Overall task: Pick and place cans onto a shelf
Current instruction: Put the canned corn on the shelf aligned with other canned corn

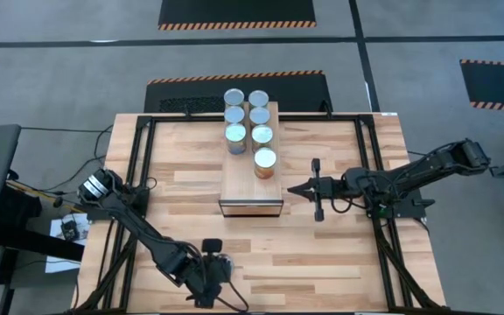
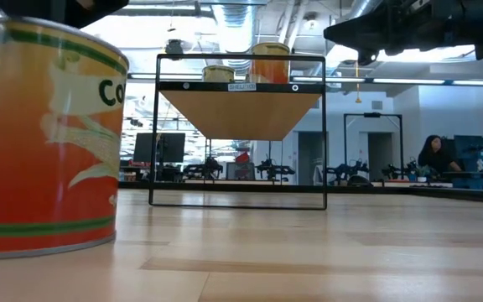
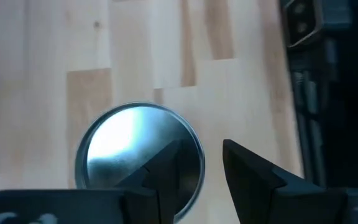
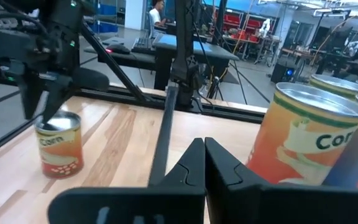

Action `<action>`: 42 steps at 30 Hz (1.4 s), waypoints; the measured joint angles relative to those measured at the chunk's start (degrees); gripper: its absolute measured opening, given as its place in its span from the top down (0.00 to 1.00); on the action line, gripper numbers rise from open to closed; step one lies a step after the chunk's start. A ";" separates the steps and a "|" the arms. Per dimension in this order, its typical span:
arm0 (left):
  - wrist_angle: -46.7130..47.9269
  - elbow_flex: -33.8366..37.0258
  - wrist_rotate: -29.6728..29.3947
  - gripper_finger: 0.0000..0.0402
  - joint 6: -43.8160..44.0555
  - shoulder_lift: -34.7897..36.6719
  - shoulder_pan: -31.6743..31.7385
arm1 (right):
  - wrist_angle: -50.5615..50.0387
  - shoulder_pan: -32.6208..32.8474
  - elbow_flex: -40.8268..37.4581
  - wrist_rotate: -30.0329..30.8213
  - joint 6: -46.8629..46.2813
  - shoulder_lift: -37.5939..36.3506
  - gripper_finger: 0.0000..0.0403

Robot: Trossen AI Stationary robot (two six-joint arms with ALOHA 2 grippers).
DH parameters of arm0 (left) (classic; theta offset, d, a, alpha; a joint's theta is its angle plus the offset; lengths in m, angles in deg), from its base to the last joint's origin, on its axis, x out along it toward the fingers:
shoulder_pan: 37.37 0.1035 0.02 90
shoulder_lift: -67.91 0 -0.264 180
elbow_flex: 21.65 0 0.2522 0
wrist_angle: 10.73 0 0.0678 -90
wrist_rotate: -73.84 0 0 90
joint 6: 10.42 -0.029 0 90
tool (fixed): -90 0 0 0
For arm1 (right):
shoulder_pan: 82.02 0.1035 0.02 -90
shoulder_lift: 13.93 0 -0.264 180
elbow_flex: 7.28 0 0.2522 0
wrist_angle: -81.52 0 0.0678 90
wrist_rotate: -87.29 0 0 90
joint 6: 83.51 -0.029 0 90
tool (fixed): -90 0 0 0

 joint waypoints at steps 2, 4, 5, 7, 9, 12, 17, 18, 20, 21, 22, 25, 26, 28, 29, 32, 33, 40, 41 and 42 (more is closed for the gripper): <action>1.15 0.00 -1.56 0.71 0.20 0.00 0.00 | 0.05 0.04 0.00 0.11 -0.15 -0.02 0.97; 2.75 0.00 -3.39 0.73 -0.09 -0.02 0.00 | -0.02 0.04 0.00 0.13 -0.13 0.00 0.97; 3.90 0.00 -3.73 0.75 -0.35 -0.02 0.02 | 0.02 0.03 0.00 0.15 -0.13 0.00 0.97; 5.17 0.16 -3.98 0.80 -1.25 -0.03 0.22 | -0.14 -0.02 0.00 0.17 -0.11 -0.02 0.97; 6.32 0.22 -4.08 0.87 -2.71 -0.17 0.35 | -0.16 -0.02 0.00 0.17 -0.11 -0.02 0.97; 7.33 0.22 -3.80 0.97 -4.84 -0.20 0.42 | -0.31 -0.02 0.00 0.21 0.31 -0.01 0.97; 14.00 -3.72 -2.14 0.99 -6.97 -0.70 0.65 | -0.47 -0.04 0.00 0.28 0.50 0.00 0.97; 15.76 -5.09 -1.33 1.00 -7.23 -0.88 0.70 | -0.53 -0.07 0.00 0.30 0.52 0.00 0.97; 18.60 -8.85 -0.83 1.00 -7.80 -0.99 0.52 | -0.51 -0.07 0.00 0.30 0.55 0.00 0.97; 20.07 -10.99 -0.85 1.00 -8.02 -0.86 0.36 | -0.51 -0.07 0.00 0.30 0.57 0.00 0.97; 21.83 -12.97 -1.00 1.00 -8.18 -0.73 0.24 | -0.51 -0.07 0.00 0.30 0.61 -0.02 0.97; 25.78 -18.61 -0.64 1.00 -9.00 -0.70 0.04 | -0.54 -0.07 0.00 0.28 0.57 0.00 0.97; 26.72 -20.69 -0.17 1.00 -9.53 -0.70 0.06 | -0.59 -0.07 0.00 0.28 0.57 0.00 0.97; 28.69 -24.95 0.71 1.00 -10.53 -0.70 0.29 | -0.58 -0.04 0.00 0.28 0.57 0.00 0.97; 29.41 -27.11 1.12 1.00 -10.88 -0.70 0.43 | -0.62 -0.04 0.00 0.28 0.57 0.00 0.97; 31.79 -33.81 1.25 1.00 -11.97 -0.70 1.37 | -0.68 -0.06 0.00 0.28 0.55 0.00 0.97; 33.24 -36.14 0.41 1.00 -12.47 -0.70 1.77 | -0.68 -0.05 0.00 0.28 0.55 0.00 0.97; 48.64 -50.87 -9.90 1.00 -15.31 -0.57 8.12 | -0.68 -0.04 0.00 0.26 0.53 0.00 0.97; 49.84 -52.18 -10.66 1.00 -15.53 -0.53 9.68 | -0.69 -0.05 0.00 0.26 0.53 0.00 0.97; 49.15 -52.76 -10.67 1.00 -16.40 -0.25 11.57 | -0.69 -0.04 0.00 0.26 0.53 -0.01 0.97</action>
